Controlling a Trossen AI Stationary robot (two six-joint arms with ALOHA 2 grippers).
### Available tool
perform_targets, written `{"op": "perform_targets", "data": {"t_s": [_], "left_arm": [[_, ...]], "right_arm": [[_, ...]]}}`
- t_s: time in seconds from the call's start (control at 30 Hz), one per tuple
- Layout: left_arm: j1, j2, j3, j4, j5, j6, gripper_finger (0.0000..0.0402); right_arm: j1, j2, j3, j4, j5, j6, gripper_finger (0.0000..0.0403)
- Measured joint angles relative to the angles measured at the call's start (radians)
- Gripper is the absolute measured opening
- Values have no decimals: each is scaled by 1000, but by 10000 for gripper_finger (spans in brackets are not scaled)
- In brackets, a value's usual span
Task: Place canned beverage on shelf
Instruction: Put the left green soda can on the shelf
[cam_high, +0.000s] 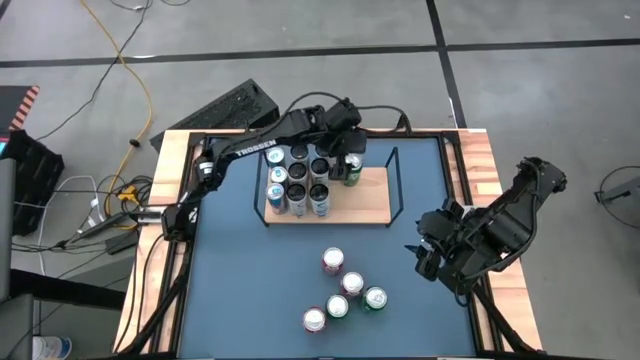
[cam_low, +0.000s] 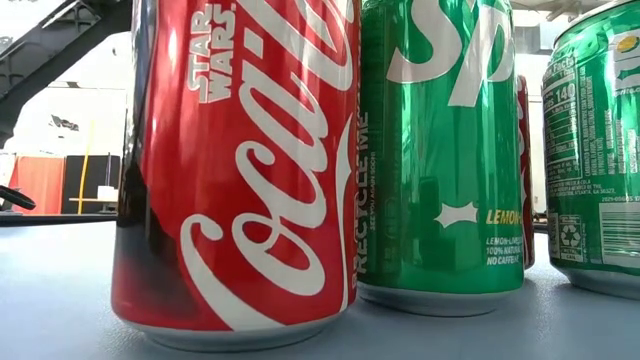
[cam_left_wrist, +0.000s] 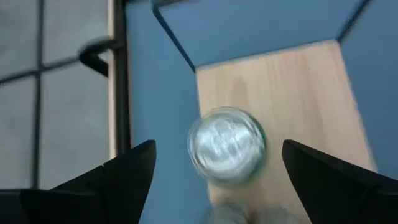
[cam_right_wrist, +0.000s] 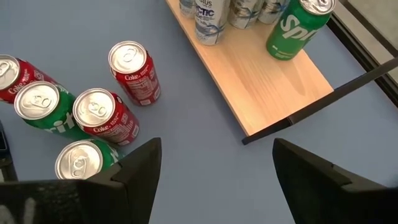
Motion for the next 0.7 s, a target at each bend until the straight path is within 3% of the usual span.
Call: {"op": "perform_targets", "data": {"t_s": [0.17, 0.27, 0.5, 0.7], "left_arm": [[-17, -73, -1, -14, -11, -67, 333], [-37, -143, -1, 2, -23, -116, 334], [-94, -337, 0, -16, -22, -288, 334], [-181, -471, 0, -75, -14, -336, 334]], "right_arm": [[-13, 0, 0, 0, 67, 3, 291], [-66, 0, 0, 8, 128, -75, 287], [-277, -6, 0, 108, 130, -385, 281], [-509, 15, 0, 319, -5, -791, 281]]}}
